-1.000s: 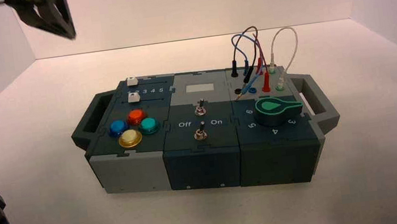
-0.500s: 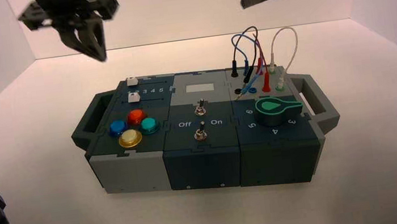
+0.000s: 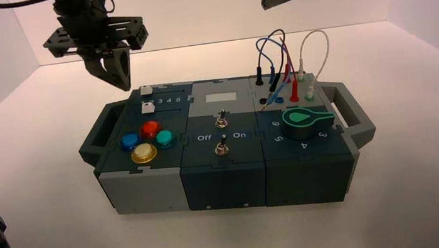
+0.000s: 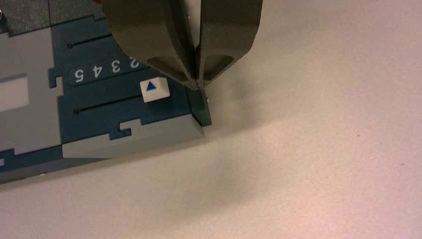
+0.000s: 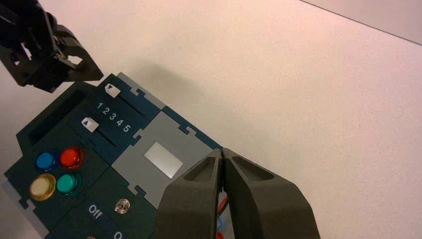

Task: Move the top slider to position 5.

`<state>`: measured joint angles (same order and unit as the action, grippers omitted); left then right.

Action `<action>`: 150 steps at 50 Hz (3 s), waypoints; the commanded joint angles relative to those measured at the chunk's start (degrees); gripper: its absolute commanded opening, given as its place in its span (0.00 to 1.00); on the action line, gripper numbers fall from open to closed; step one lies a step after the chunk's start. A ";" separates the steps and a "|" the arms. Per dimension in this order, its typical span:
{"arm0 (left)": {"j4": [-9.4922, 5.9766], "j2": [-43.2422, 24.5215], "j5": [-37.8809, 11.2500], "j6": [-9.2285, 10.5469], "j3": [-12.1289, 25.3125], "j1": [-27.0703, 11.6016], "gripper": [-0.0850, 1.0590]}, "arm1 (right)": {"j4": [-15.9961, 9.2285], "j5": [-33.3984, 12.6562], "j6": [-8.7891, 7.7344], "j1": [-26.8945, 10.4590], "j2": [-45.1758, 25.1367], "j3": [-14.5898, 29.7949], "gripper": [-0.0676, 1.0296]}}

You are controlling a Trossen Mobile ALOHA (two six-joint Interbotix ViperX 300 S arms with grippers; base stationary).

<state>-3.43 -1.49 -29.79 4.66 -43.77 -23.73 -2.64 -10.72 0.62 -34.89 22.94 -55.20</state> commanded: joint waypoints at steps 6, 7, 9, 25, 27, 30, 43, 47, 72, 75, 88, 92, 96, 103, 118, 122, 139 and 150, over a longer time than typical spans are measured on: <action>-0.88 -0.26 0.88 0.26 2.11 -0.18 0.05 | -0.09 0.18 -0.09 -0.44 0.53 1.14 0.04; -1.05 -0.44 0.88 0.26 2.20 -0.18 0.05 | -0.18 0.18 -0.09 -0.44 0.53 1.14 0.04; -1.05 -0.70 0.88 0.26 2.37 -0.18 0.05 | -0.09 0.18 -0.09 -0.44 0.53 1.14 0.04; -1.14 -1.85 0.97 0.62 2.90 -1.05 0.05 | 0.09 0.18 -0.18 -0.44 0.53 1.32 0.04; -1.14 -2.11 1.05 0.79 3.08 -1.32 0.05 | 0.09 0.18 -0.18 -0.44 0.53 1.23 0.04; -1.14 -2.29 0.97 0.88 3.43 -1.76 0.05 | 0.18 0.18 -0.18 -0.44 0.53 1.32 0.04; -1.23 -3.78 0.88 1.49 4.13 -3.60 0.05 | 0.26 0.18 -0.26 -0.44 0.53 1.23 0.04; -1.23 -4.13 0.88 1.58 4.04 -3.78 0.05 | 0.26 0.18 -0.26 -0.44 0.62 1.23 0.04; -2.37 -6.15 0.70 1.67 5.19 -6.77 0.05 | 0.26 0.26 -0.26 -0.44 0.53 1.14 0.04; -2.46 -6.33 0.70 1.67 5.45 -6.94 0.05 | 0.26 0.35 -0.26 -0.44 0.53 1.14 0.04; -2.90 -6.86 0.53 1.67 6.24 -8.35 0.05 | 0.26 0.35 -0.26 -0.44 0.53 1.05 0.04; -2.99 -7.12 0.44 1.67 6.42 -8.79 0.05 | 0.26 0.44 -0.26 -0.44 0.62 1.14 0.04; -3.16 -7.29 0.35 1.67 6.68 -9.23 0.05 | 0.26 0.44 -0.26 -0.44 0.53 1.14 0.04; -3.52 -7.91 0.35 1.67 7.12 -10.11 0.05 | 0.26 0.53 -0.26 -0.44 0.53 1.05 0.04; -3.78 -9.40 -0.35 1.67 8.35 -11.78 0.05 | 0.26 0.44 -0.26 -0.44 0.62 1.05 0.04; -3.69 -9.49 -0.35 1.67 8.17 -11.78 0.05 | 0.26 0.53 -0.26 -0.44 0.62 1.05 0.04; -2.20 -5.01 -1.49 1.67 5.45 -9.58 0.05 | 0.00 0.26 -0.26 -0.44 0.62 0.97 0.04; -1.67 0.97 -1.85 1.67 2.29 -7.82 0.05 | -0.26 0.18 -0.09 -0.44 0.62 0.97 0.04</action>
<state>-5.27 -3.78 -31.90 6.06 -41.48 -32.26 -2.55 -10.81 0.44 -34.98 22.94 -55.20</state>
